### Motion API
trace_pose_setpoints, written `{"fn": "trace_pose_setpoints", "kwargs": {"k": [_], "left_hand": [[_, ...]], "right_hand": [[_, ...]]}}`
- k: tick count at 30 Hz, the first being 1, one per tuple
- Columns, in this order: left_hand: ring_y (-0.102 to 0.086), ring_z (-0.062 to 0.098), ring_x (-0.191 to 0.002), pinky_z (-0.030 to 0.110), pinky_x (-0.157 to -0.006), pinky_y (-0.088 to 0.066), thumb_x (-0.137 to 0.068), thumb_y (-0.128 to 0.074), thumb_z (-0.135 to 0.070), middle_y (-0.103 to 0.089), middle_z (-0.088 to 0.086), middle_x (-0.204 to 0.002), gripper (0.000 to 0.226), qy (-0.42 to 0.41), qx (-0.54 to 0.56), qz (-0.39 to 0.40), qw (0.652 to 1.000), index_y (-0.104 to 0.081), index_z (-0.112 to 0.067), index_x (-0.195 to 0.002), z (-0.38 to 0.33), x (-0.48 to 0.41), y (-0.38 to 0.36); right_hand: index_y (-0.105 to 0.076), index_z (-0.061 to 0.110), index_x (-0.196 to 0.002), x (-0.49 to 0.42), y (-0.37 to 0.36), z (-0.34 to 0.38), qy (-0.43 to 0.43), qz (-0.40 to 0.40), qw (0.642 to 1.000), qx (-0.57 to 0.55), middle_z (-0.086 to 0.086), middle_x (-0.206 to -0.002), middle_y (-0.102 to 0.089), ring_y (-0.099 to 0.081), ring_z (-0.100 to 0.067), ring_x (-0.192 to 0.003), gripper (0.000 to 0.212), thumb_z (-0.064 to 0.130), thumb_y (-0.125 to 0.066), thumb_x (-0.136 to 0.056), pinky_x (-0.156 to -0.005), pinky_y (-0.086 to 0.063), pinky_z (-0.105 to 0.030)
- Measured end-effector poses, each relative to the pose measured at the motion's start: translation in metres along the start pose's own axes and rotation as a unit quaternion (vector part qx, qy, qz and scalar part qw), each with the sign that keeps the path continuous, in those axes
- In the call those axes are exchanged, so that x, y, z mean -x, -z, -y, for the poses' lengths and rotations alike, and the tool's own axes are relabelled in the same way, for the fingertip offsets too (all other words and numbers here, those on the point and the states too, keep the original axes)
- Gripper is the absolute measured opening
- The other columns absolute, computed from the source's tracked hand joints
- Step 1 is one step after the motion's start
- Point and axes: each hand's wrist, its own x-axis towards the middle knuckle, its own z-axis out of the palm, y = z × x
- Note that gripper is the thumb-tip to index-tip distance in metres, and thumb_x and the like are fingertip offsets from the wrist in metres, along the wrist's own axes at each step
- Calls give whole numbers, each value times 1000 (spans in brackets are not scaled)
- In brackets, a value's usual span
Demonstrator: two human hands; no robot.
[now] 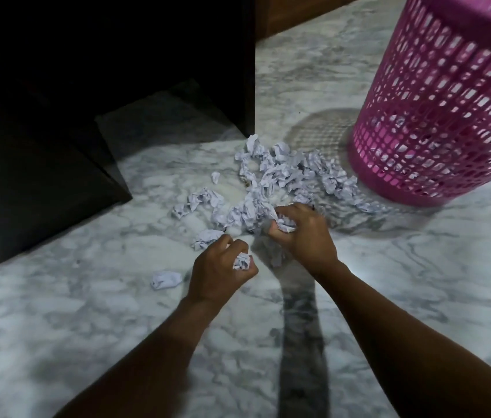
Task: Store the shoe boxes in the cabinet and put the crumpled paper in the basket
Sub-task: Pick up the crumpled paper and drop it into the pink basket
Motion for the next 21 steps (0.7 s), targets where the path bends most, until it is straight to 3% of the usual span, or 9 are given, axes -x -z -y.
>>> {"fn": "trace_pose_setpoints", "kwargs": {"k": [3,5,9,16,21], "left_hand": [[-59,25,-65,30,-56,-50,-72,-65,-25,-58,5,-77,13,5,-5,-46,999,-68,-15,-79,11,3,20],[-58,25,-67,32,-58,-52,-74,-66,-23,-57,6,-79,13,32,-16,-72,997,-69,-13,-82,22,10,29],[-57,23,-78,33,-59,-50,-71,-67,-27,-57,4,-86,18,158,-25,-102,982,-69,-17,-86,36,27,31],[-52,34,-93,43,-79,-44,-75,-63,-34,-53,8,-100,18,242,-91,-77,963,-68,-21,-86,52,46,13],[-52,32,-106,44,-86,-33,-72,-69,-55,-52,8,-106,38,225,-178,-54,956,-65,-26,-96,46,55,0]], "right_hand": [[-76,11,-99,4,-9,13,46,-25,998,34,-8,-86,-71,-67,-24,-72,27,19,-75,-73,-61,-51,-27],[-75,13,-102,14,-18,15,52,9,995,82,-8,-89,-69,-66,-28,-73,28,23,-72,-77,-58,-52,-31],[-71,17,-104,39,-29,4,16,56,987,152,-7,-94,-62,-59,-32,-79,26,27,-72,-81,-57,-52,-35],[-66,18,-108,51,-33,5,25,35,984,174,-9,-106,-62,-53,-34,-86,29,33,-66,-83,-59,-51,-36],[-69,15,-105,54,-39,-3,34,28,989,138,-8,-102,-63,-54,-33,-77,24,25,-74,-83,-57,-47,-33]]}}
